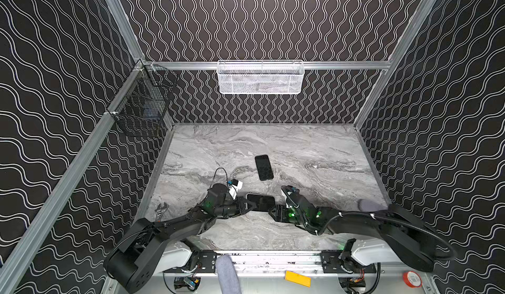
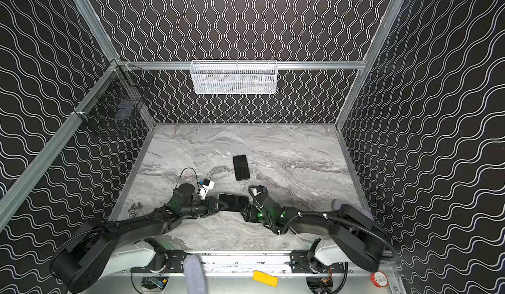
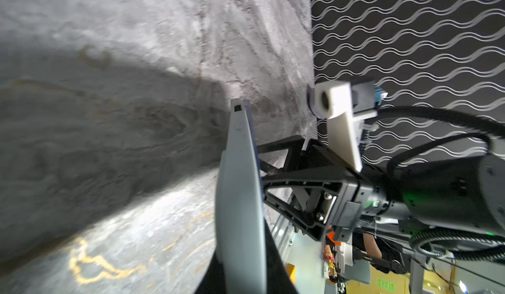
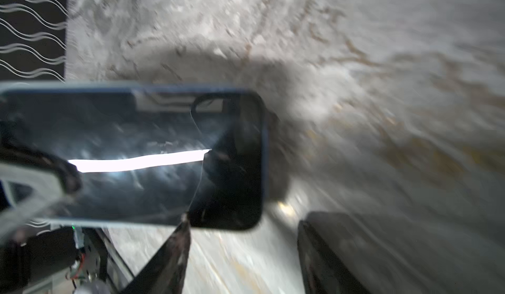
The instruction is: Put the phone into the phone case
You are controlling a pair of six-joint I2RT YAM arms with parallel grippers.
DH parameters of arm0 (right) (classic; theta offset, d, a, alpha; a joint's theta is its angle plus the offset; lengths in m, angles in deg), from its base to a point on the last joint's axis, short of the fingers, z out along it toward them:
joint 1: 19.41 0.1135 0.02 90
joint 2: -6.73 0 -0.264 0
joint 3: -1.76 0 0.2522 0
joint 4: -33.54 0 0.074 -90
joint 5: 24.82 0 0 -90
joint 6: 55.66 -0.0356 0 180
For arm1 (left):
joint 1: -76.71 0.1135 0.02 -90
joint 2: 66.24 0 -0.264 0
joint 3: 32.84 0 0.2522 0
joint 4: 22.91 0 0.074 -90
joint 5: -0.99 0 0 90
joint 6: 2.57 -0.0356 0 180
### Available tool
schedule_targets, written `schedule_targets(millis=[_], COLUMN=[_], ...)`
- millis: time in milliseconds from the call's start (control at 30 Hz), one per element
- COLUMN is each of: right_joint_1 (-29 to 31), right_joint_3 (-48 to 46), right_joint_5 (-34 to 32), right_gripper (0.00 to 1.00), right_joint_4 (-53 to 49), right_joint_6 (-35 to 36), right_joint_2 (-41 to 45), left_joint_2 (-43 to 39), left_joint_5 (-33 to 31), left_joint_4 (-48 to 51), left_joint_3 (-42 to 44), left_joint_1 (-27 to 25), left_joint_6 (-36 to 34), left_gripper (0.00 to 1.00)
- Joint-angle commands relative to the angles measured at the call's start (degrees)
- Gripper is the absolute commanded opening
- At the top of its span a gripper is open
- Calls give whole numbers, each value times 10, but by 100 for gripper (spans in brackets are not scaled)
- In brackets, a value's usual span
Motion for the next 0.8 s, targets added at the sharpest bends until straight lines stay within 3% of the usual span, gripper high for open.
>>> schedule_targets(millis=[0,133,367,533,667,767], right_joint_1=[-29,-132,-306,-356,-374,-376], right_joint_3=[4,1,12,-3,-16,-1], right_joint_5=[-36,41,327,491,552,576], right_gripper=[67,69,73,74,76,77], right_joint_4=[-98,-126,-111,-9,103,131], right_joint_6=[22,63,149,132,81,75], right_joint_2=[92,214,286,285,275,256], left_joint_2=[-14,-38,-23,13,34,53], left_joint_5=[24,43,122,195,229,245], left_joint_4=[-24,16,2,-51,-94,-155], left_joint_3=[-21,-69,-160,-220,-249,-256], left_joint_1=[5,15,35,42,46,47], left_joint_6=[-17,-32,-23,15,52,97], left_gripper=[0,0,0,0,0,0])
